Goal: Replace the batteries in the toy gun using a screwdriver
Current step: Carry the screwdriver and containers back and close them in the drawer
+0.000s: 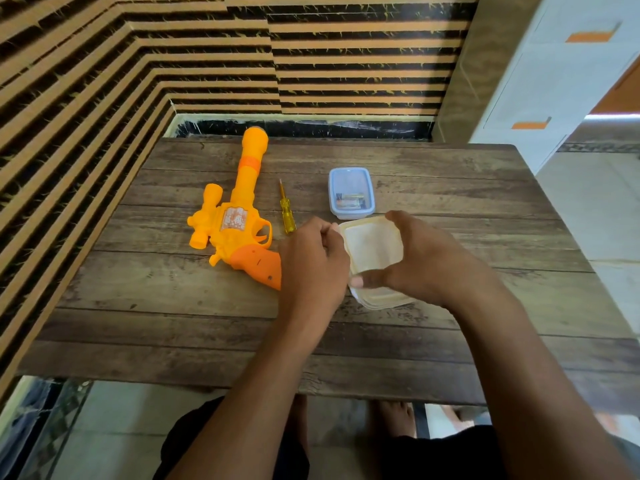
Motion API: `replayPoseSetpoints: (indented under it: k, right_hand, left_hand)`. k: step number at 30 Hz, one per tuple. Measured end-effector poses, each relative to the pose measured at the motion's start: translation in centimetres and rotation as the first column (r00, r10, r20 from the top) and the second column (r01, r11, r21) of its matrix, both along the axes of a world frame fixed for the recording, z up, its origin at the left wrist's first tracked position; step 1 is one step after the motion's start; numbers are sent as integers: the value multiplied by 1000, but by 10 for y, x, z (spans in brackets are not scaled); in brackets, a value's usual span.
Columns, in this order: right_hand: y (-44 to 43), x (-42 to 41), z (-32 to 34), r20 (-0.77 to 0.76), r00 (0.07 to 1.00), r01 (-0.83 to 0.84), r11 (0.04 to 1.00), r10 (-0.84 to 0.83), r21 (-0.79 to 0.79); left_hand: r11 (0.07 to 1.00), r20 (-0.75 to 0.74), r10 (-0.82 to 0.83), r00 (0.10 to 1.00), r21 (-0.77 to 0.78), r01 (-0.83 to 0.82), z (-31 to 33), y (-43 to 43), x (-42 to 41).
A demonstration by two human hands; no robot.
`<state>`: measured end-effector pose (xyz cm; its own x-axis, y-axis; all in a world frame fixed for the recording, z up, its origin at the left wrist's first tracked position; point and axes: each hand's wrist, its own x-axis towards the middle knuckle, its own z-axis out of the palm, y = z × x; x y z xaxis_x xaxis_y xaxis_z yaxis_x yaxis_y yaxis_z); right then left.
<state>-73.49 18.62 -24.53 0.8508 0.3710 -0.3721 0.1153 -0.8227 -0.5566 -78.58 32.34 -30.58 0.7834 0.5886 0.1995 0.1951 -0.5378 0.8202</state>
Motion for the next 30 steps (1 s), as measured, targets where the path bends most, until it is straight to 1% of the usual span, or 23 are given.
replayPoseSetpoints:
  k: [2,6,8,11,16,20,23,25,27,30]
  right_hand:
    - [-1,4,-3,30,999,30,1000,-30,9]
    - [-3,18,-25,93,979,181,983,-183,25]
    - [-2,23,-34,112,969,219,975,-221,26]
    - [-1,28,-39,119,955,262,961,-271,86]
    - [0,28,-42,123,956,254,960,-268,117]
    - [3,25,-37,209,941,232,957,-266,177]
    - [5,21,-29,306,907,189,929,-290,319]
    - [9,18,-25,327,892,160,893,-313,420]
    - [14,14,-23,317,885,145,849,-341,508]
    - [19,11,-24,238,897,167,783,-373,599]
  left_hand:
    - [1000,-22,-10,1000,-18,10,-1,2,0]
    - [999,-72,-44,996,-11,44,-4,4,0]
    - [999,-80,-51,996,1,51,-7,4,1]
    - [999,-106,-37,994,25,40,-11,3,2]
    - [999,-117,-36,992,34,40,-7,1,1]
    - [997,-143,-81,986,-33,77,-2,-2,1]
    - [993,-66,-53,996,-108,46,5,-5,1]
    - [990,12,-18,1000,-138,19,9,-8,0]
    - [988,70,7,997,-152,3,10,-9,-2]
    - [996,156,-5,988,-89,20,11,-9,-4]
